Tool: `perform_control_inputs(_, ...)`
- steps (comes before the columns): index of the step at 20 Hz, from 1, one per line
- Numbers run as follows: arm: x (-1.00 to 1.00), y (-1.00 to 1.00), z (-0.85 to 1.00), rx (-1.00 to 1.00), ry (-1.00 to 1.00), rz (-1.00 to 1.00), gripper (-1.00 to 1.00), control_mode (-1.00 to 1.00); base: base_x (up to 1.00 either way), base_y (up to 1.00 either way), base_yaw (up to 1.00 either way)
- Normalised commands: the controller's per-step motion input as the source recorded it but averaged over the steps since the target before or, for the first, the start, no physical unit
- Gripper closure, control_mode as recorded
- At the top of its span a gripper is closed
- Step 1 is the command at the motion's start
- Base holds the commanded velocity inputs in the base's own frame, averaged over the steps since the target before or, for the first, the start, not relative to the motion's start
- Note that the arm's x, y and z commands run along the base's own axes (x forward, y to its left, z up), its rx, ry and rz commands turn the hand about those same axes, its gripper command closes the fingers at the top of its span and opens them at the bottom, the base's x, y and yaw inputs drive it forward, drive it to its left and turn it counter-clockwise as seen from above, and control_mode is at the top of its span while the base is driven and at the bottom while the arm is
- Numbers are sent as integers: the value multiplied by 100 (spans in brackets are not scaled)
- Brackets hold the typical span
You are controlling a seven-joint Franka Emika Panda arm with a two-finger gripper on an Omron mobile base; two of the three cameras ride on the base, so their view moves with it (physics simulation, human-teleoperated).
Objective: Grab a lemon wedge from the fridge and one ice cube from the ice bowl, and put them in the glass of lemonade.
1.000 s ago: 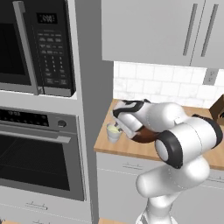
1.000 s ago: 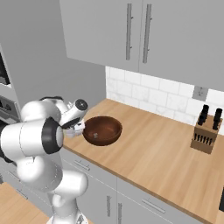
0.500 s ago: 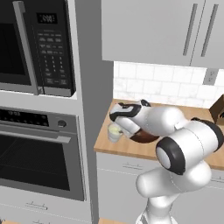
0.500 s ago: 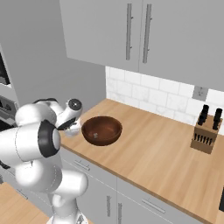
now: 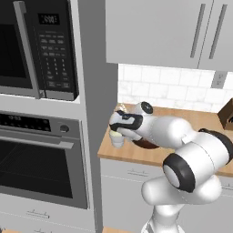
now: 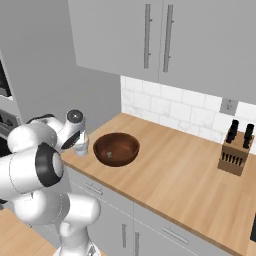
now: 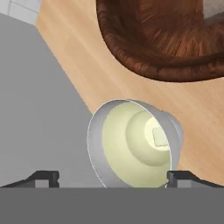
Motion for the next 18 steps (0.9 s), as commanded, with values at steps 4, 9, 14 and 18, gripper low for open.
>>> perform_control_inputs(4, 0, 3, 51, 0, 0, -13, -100, -100, 0, 0, 0)
perform_control_inputs(9, -41, -33, 92, 4, 0, -12, -100, -100, 0, 0, 0)
perform_control_inputs(14, -86, -60, 45, 5, 0, -11, -100, -100, 0, 0, 0)
perform_control_inputs(18, -100, -57, 23, 3, 4, -9, -100, -100, 0, 0, 0)
